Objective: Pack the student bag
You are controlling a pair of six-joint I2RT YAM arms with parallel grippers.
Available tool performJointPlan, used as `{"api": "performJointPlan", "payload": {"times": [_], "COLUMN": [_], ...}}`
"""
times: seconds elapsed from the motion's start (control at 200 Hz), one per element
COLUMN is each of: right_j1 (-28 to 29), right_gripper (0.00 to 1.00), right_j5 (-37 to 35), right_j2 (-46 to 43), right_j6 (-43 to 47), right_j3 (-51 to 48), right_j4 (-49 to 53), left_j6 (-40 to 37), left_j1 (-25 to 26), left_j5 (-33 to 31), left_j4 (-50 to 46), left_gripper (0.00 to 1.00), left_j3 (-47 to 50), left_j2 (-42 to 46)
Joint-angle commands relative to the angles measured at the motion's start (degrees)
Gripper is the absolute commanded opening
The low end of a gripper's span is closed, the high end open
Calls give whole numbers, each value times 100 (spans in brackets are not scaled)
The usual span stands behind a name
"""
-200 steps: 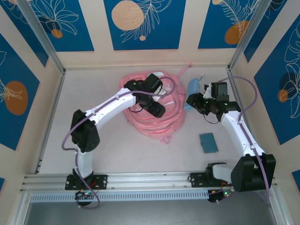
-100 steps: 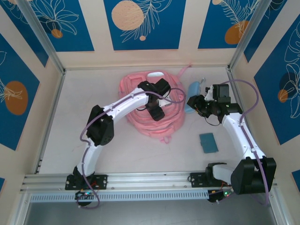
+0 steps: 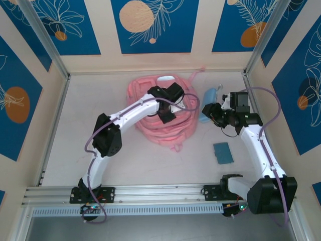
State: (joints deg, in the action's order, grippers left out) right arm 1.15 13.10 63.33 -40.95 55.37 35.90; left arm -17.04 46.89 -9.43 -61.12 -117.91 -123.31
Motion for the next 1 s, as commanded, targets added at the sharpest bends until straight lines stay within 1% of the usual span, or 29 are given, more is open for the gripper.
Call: {"api": "performJointPlan", "payload": {"times": [0.0, 0.13, 0.21, 0.33, 0.425, 0.515, 0.59, 0.735, 0.89, 0.925, 0.955, 0.995], "right_j1": [-40, -36, -11, 255, 702, 1098, 1355, 1644, 1838, 1897, 1929, 1946], "right_gripper": [47, 48, 48, 48, 48, 48, 48, 48, 48, 48, 49, 53], "right_j5": [123, 496, 874, 1282, 1600, 1850, 1902, 1610, 1868, 1833, 1716, 1611], "right_j2": [-268, -417, -400, -71, 331, 729, 1144, 2076, 3247, 3479, 3649, 3826], "right_j6": [-93, -150, -172, -301, -425, -661, -865, -1165, -1560, -1611, -1674, -1731], "right_j3": [-181, -331, -406, -433, -396, -331, -167, 376, 1035, 1172, 1263, 1345], "right_j4": [334, 383, 253, -13, -381, -938, -1316, -1840, -2761, -2887, -2962, -3088], "left_j6": [233, 738, 991, 1340, 1686, 1877, 1975, 2051, 2242, 2283, 2322, 2374], "left_j1": [-73, -75, -75, -75, -75, -59, -65, -58, -59, -75, -79, -83], "left_j5": [-502, -958, -1073, -982, -818, -509, -398, -423, -535, -555, -574, -598], "left_j4": [508, 979, 1207, 1347, 1406, 1527, 1551, 1477, 1419, 1419, 1410, 1402], "left_gripper": [0, 0, 0, 0, 0, 0, 0, 0, 0, 0, 0, 0], "left_j3": [-119, -131, -184, -431, -626, -630, -638, -655, -663, -673, -688, -700], "left_j2": [696, 1062, 1211, 1265, 1245, 1307, 1354, 1404, 1423, 1424, 1415, 1406]}}
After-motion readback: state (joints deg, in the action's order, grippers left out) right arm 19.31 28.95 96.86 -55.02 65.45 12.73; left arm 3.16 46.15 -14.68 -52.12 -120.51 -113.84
